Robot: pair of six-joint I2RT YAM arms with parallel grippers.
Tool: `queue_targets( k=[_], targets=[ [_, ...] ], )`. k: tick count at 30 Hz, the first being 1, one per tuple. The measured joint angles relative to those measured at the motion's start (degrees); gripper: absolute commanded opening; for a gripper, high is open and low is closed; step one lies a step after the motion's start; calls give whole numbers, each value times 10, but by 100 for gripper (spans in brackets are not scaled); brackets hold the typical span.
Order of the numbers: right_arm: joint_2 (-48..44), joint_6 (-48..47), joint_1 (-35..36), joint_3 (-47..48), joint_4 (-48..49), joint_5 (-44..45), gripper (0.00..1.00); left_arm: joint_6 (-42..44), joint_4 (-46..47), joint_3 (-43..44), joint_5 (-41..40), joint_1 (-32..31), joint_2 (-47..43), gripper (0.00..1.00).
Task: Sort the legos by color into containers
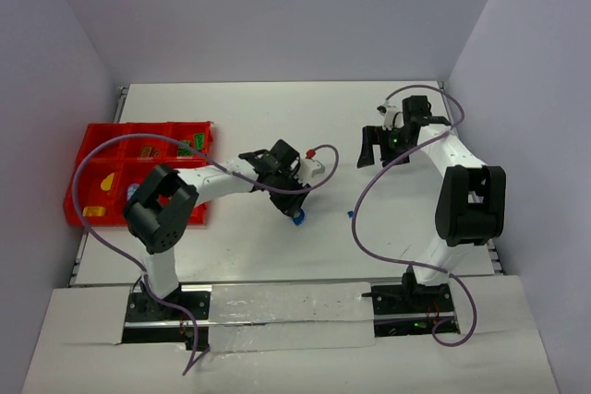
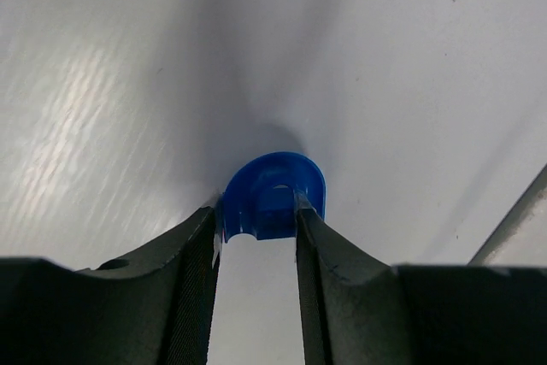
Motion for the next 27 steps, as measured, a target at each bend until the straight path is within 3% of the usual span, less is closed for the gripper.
queue_targets(
  k=[4, 14, 20, 27],
  targets=[
    [-7, -2, 0, -9, 4, -1, 100, 9, -27, -9, 5, 67, -63, 0],
    [-35, -18, 0, -39, 8, -3, 100, 83, -108, -40, 9, 341, -293, 0],
    [-35, -21, 2, -40, 9, -7, 100, 151, -157, -86, -8, 455, -309, 0],
    [-35, -47, 4, -40, 0, -6, 99, 206, -169, -103, -26, 513, -298, 9]
  ],
)
